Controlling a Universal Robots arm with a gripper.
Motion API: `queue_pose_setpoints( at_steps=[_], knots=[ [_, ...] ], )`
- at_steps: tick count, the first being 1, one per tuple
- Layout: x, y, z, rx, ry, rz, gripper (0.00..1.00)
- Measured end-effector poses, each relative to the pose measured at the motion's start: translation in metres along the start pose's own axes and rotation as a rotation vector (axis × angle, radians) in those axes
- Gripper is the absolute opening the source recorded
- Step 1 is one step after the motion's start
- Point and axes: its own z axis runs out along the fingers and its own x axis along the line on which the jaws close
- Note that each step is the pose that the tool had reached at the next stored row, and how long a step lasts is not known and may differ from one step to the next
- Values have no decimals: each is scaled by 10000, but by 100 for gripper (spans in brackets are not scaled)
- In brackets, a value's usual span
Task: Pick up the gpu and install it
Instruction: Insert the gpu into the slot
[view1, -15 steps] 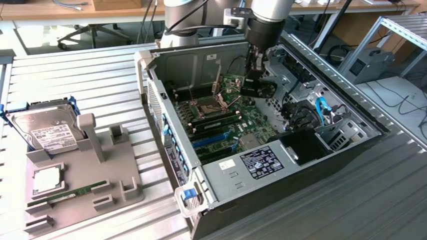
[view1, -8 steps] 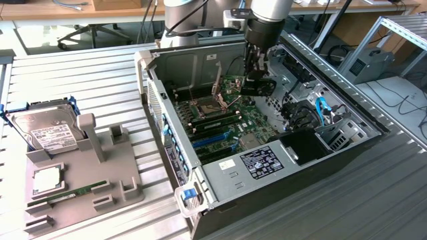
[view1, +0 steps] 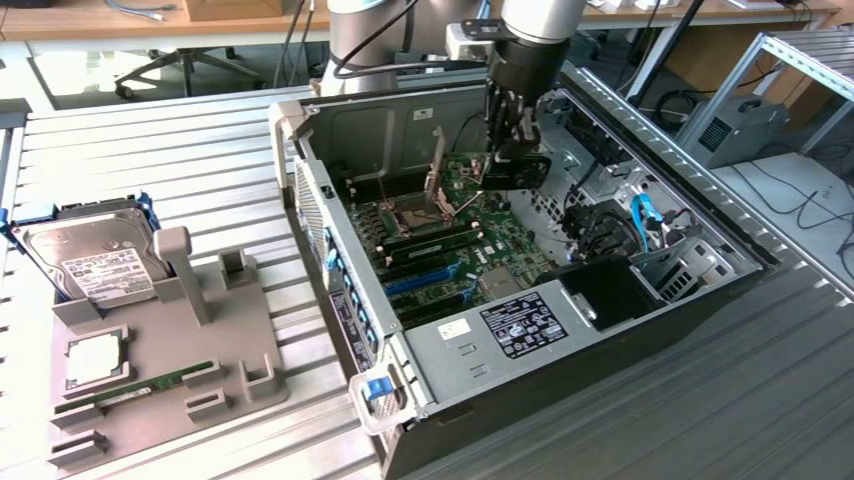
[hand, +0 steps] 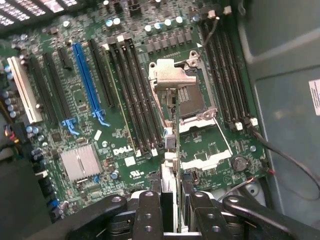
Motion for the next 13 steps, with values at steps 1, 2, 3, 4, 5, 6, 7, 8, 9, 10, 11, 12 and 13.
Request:
queue_pose_setpoints(
  at_steps=[1, 2, 3, 4, 5, 6, 7, 8, 9, 10, 11, 12, 13],
  knots=[
    [0, 0, 0, 1, -2, -99, 27],
    [0, 0, 0, 1, -5, -234, 27],
    [0, 0, 0, 2, -8, -374, 27],
    [0, 0, 0, 2, -13, -558, 27],
    [0, 0, 0, 3, -16, -673, 27],
    [0, 0, 0, 4, -19, -777, 27],
    [-1, 1, 1, 4, -23, -900, 27],
    [-1, 1, 1, 5, -26, -1035, 27],
    [-2, 1, 0, 6, -31, -1248, 27],
    [-2, 1, 0, 6, -35, -1441, 27],
    [-2, 1, 0, 7, -39, -1611, 27],
    [-3, 1, 0, 9, -45, -1837, 27],
    [-3, 1, 0, 9, -48, -1991, 27]
  ],
)
